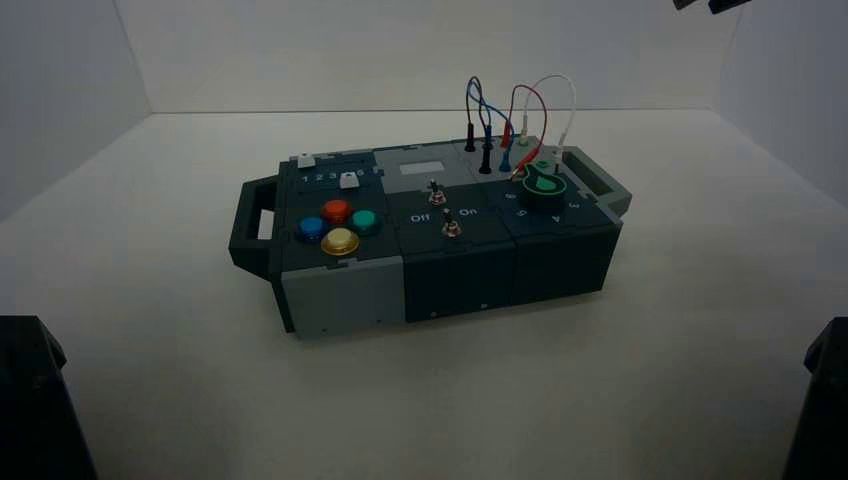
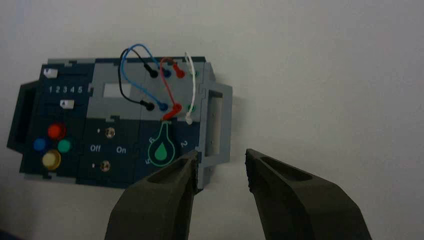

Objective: Insert the red wire.

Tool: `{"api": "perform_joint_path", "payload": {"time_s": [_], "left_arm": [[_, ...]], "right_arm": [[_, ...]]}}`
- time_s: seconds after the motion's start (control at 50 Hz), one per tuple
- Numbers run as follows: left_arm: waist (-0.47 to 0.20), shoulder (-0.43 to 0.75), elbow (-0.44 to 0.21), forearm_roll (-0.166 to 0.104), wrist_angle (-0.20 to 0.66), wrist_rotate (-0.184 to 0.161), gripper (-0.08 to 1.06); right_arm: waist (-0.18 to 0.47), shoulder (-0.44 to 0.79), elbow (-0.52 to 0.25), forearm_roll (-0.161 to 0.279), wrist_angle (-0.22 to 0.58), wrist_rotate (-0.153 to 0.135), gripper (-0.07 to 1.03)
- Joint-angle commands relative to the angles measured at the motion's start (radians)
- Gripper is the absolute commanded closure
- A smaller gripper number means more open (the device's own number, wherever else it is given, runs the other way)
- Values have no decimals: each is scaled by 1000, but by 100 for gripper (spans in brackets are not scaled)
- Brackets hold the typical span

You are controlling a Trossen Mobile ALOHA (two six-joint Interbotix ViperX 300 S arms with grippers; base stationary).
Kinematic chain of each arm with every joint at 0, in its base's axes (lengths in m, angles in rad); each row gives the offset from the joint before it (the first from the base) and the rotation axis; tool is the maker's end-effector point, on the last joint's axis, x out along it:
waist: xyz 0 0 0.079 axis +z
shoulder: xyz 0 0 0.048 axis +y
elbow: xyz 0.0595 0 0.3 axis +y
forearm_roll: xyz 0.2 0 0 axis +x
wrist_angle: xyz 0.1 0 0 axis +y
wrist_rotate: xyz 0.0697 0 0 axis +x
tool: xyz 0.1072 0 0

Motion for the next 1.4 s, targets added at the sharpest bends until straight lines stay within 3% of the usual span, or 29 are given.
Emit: {"api": "perform_joint_path", "payload": {"time_s": [0.02,0.26,0.54,0.88,0.98,1.12,1.4], "left_arm": [[-35,17,-55,-3,3,-9,101],[-74,91,-98,-20,14,-9,101],[-124,173,-106,-26,14,-9,101],[-150,229,-117,-54,6,-11,101],[-150,225,-117,-75,-2,-9,101],[-150,224,-117,-101,0,-11,101],[-175,235,-117,-106,6,21,101]], "right_arm": [[5,3,-32,5,11,-11,45],[21,21,-35,8,23,-12,44],[63,74,-55,14,20,-12,44],[89,140,-74,20,9,-9,44],[89,144,-74,41,-8,-8,44],[89,164,-77,106,-21,-8,43],[91,236,-74,144,-20,-11,42]]}}
